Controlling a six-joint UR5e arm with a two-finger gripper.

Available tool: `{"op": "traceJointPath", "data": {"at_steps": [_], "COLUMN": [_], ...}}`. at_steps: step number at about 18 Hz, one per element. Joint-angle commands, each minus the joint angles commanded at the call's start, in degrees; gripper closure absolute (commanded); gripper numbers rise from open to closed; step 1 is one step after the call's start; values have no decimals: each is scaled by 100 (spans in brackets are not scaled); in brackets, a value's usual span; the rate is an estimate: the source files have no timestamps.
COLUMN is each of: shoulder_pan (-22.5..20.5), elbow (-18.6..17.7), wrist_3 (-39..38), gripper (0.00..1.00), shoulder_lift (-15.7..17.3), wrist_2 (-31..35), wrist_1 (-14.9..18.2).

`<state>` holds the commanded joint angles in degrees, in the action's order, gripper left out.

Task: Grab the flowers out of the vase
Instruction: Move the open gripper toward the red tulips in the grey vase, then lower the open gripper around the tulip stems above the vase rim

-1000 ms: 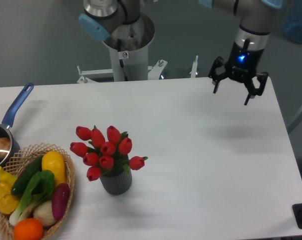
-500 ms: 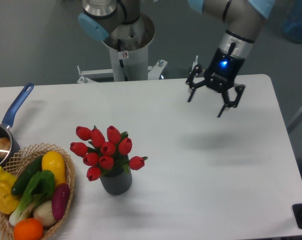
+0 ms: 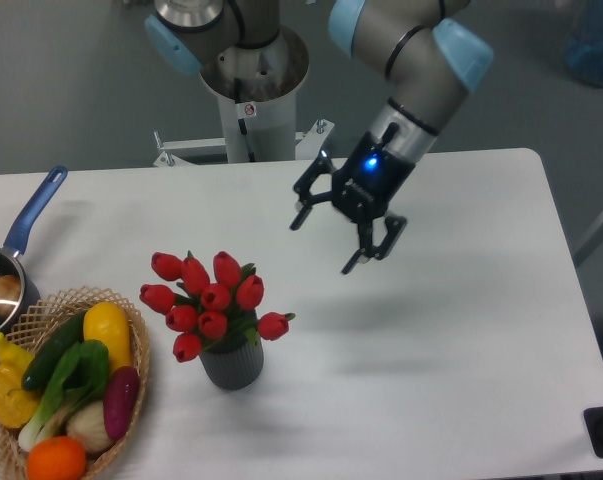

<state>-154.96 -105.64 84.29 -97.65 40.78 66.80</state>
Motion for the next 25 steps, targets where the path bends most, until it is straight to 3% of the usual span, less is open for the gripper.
{"op": "traceJointPath", "data": {"at_steps": [4,8,25], "shoulder_pan": [246,369,624], "elbow": [9,17,79], "wrist_3": [-245,-334,-334], "gripper": [0,0,0], "shoulder_lift": [-78,-272,-729], "wrist_2": [-166,-281,-668], "wrist_1": [-9,-369,-773]}}
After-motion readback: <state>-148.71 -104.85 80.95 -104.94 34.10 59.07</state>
